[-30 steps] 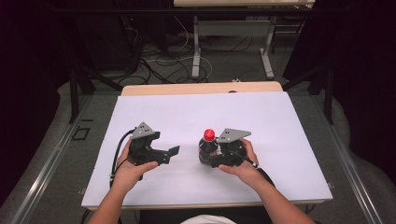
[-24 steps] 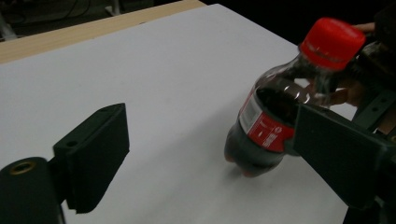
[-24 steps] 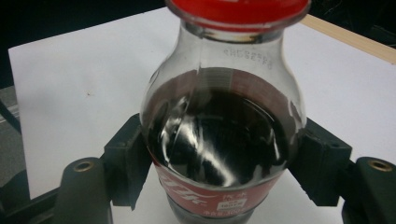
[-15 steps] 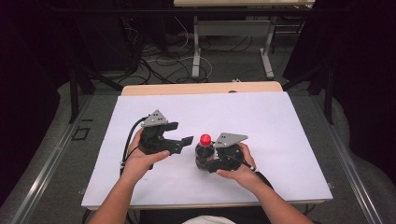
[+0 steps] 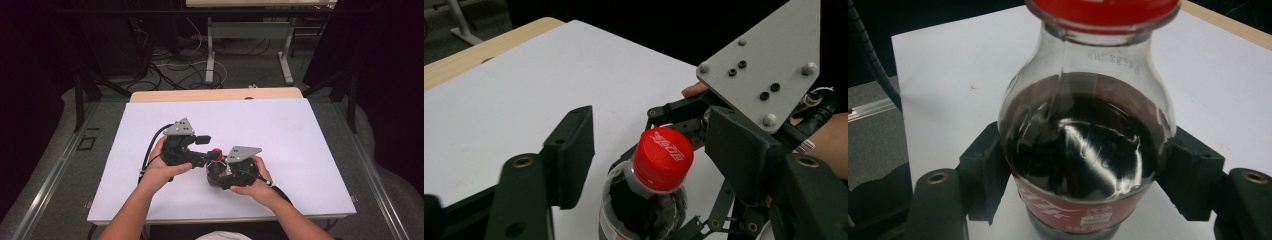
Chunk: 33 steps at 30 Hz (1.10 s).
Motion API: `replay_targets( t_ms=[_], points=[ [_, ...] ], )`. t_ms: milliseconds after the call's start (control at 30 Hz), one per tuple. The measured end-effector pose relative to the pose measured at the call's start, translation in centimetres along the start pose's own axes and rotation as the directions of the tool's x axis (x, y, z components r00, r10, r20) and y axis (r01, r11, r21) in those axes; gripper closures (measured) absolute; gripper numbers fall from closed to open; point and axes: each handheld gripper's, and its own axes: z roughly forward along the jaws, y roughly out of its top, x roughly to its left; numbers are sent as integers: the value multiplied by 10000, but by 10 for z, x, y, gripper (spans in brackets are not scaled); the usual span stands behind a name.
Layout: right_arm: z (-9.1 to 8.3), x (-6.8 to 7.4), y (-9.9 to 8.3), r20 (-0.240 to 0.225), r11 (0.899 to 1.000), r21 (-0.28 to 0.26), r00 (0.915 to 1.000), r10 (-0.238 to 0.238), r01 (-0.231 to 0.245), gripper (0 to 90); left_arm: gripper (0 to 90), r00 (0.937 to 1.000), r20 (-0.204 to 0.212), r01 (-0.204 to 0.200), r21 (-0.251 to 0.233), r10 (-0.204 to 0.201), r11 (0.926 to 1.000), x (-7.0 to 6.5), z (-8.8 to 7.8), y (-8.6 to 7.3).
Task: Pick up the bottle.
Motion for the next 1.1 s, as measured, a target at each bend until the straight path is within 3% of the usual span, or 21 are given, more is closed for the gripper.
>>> replay_targets(
  t_ms=[200,300,367,667,900,967,1000,1100],
  points=[
    [0,1,0,-214,10000,-35,9998,-39,38,294,457,9981,592,167,39,-169,9999,4,3,-2],
    [0,2,1,-450,9999,60,9990,-79,81,294,529,9966,785,222,109,-230,9997,3,6,-4],
    [1,3,1,-472,9999,75,9988,-137,141,293,551,9955,951,26,230,-47,9997,3,7,-5],
    [1,4,0,-691,9996,209,9975,-166,180,293,608,9948,1019,-130,358,93,9993,1,10,-9],
    [3,6,0,-635,9998,170,9979,-106,117,295,613,9988,460,168,358,-184,9992,-6,10,-9],
    [3,7,1,-529,9999,125,9986,-27,34,295,614,9999,13,162,417,-163,9990,-11,10,-8],
    [3,7,1,-529,9999,125,9986,-27,34,295,614,9999,13,162,417,-163,9990,-11,10,-8],
    [3,7,1,-221,10000,31,9997,89,-88,296,615,9972,-717,241,325,-217,9992,-19,13,-6]
  ],
)
